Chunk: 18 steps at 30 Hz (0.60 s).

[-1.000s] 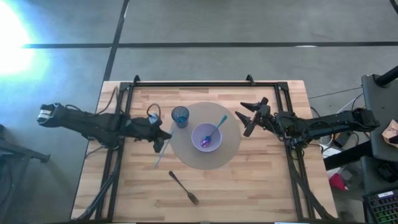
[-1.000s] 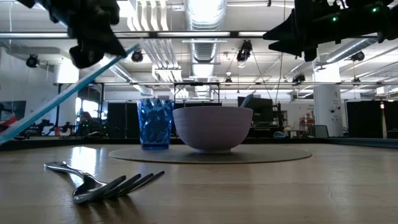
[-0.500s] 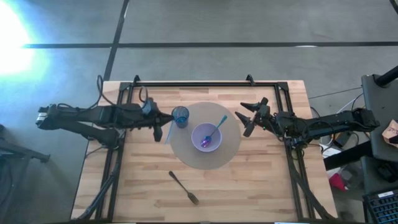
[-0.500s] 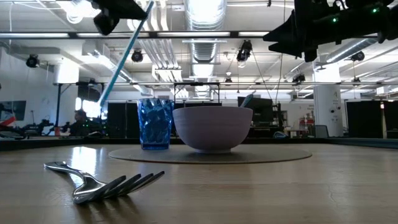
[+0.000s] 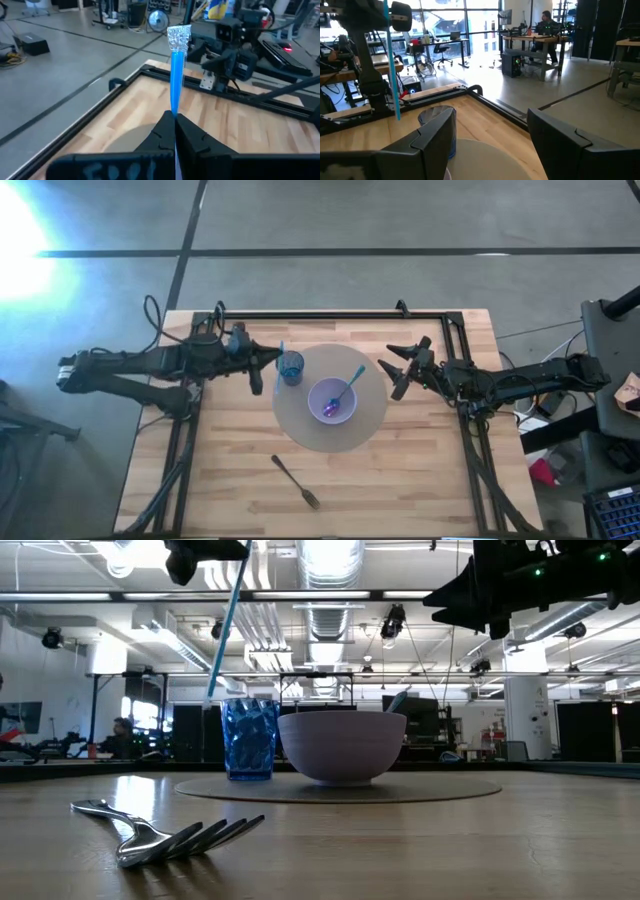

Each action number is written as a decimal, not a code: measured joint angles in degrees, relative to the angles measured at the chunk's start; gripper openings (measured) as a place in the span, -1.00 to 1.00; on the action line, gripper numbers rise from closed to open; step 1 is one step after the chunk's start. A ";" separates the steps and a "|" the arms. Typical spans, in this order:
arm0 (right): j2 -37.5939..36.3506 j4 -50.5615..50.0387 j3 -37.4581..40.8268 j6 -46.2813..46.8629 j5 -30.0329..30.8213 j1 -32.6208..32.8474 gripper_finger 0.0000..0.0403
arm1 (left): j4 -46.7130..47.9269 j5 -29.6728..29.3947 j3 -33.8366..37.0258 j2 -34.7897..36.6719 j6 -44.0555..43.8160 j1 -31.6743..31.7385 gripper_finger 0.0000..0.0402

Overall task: Pick & Place Utensil
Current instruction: Put the blue straw into the blue cup

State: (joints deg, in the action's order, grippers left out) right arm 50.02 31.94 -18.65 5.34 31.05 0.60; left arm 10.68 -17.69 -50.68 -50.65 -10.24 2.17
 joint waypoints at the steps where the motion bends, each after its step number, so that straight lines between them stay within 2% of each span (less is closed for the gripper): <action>1: 0.00 0.00 0.00 -0.02 0.00 0.00 0.21 | 0.05 0.04 -0.31 0.05 -0.07 0.58 -1.00; 12: 0.00 0.00 0.00 -0.02 0.02 0.00 0.21 | 0.00 1.55 -5.29 0.30 0.65 5.86 -1.00; 18: 0.00 0.00 0.00 -0.02 0.03 0.01 0.21 | -0.46 1.55 -5.45 0.30 1.82 7.35 -1.00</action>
State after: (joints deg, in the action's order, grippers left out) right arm 50.02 31.94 -18.65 5.32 31.08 0.61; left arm 10.22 -16.14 -56.13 -50.35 -8.42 9.52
